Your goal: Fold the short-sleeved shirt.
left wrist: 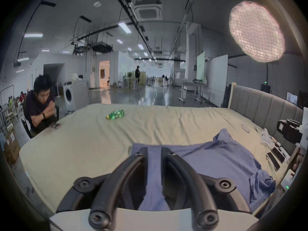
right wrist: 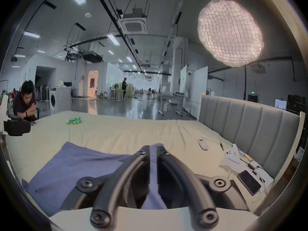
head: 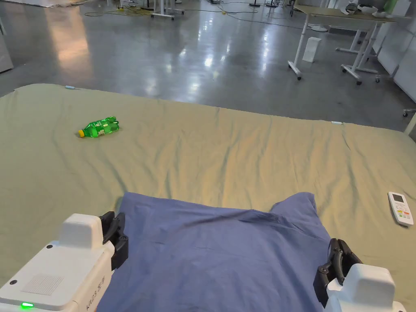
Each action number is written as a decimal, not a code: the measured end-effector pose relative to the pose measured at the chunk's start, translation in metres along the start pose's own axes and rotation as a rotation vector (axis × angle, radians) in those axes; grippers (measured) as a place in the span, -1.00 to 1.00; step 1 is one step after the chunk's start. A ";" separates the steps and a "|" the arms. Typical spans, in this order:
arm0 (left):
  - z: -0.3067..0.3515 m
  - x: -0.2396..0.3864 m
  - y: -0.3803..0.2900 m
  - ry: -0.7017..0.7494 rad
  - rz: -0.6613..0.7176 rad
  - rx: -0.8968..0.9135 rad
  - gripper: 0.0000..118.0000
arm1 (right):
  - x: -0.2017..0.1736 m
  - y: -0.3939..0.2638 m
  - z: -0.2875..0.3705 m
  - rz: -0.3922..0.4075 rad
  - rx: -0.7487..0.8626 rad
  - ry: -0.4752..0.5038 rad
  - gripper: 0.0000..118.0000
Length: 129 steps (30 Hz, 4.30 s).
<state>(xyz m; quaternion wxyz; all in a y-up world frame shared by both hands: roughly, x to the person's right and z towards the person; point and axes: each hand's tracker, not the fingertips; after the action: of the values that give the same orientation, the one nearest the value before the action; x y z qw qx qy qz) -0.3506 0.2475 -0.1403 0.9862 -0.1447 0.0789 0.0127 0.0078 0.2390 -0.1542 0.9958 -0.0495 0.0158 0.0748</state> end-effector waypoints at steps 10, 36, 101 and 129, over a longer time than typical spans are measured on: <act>0.003 -0.011 -0.005 0.006 0.026 -0.112 -1.00 | -0.004 0.003 -0.011 0.022 0.008 0.020 -1.00; -0.023 -0.092 -0.135 0.099 0.083 -0.863 -0.03 | -0.008 -0.043 -0.015 0.046 -0.221 0.069 -1.00; -0.169 -0.075 -0.045 0.035 0.112 -0.663 -0.88 | 0.065 -0.065 -0.162 -0.073 -0.763 0.079 -0.82; -0.072 -0.010 0.000 0.015 0.015 -0.102 -0.14 | 0.013 0.005 -0.071 -0.003 -0.031 0.013 -0.09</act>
<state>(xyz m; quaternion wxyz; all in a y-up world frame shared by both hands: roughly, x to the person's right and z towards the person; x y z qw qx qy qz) -0.3713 0.2271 -0.2064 0.9768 -0.1944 0.0865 0.0231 0.0178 0.2382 -0.2262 0.9949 -0.0654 0.0213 0.0734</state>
